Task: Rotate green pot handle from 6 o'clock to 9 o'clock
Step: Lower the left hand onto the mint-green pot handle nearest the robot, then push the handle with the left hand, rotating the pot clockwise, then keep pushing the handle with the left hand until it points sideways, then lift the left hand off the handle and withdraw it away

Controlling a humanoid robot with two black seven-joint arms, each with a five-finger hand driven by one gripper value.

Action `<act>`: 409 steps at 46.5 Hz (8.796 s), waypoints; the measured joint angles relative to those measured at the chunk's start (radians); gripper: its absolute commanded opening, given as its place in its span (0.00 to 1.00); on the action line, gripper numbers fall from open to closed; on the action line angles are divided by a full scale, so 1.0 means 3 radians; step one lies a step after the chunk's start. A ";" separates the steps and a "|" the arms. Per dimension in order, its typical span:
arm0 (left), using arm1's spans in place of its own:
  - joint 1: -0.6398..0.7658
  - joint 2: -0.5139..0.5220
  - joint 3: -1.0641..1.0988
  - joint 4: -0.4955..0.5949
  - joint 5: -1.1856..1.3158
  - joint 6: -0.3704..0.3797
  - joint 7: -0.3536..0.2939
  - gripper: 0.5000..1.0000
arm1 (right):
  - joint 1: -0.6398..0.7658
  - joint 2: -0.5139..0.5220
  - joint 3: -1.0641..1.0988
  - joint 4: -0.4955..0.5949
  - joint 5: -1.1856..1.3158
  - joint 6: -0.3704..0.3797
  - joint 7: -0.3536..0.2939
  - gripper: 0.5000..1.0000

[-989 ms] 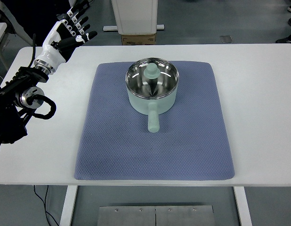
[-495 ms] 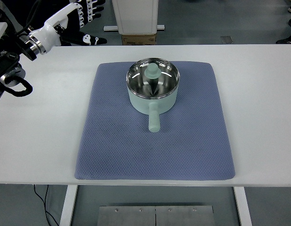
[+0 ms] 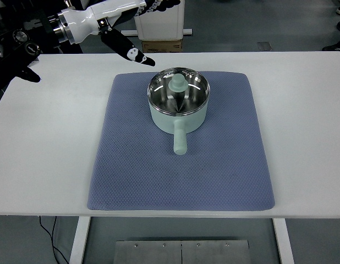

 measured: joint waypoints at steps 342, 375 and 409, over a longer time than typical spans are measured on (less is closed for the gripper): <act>-0.0777 0.0356 0.2383 -0.0378 0.2491 0.0475 -0.0072 1.00 | 0.0001 0.0000 0.0000 0.0001 0.0000 0.0000 0.0001 1.00; -0.0984 0.0468 0.2367 -0.0333 0.2073 0.0496 -0.0072 1.00 | 0.0001 0.0000 0.0000 0.0001 0.0000 0.0000 0.0000 1.00; -0.1020 0.0781 0.2250 -0.0029 -0.1337 0.0512 -0.0072 1.00 | 0.0001 0.0000 0.0000 0.0001 0.0000 0.0000 -0.0001 1.00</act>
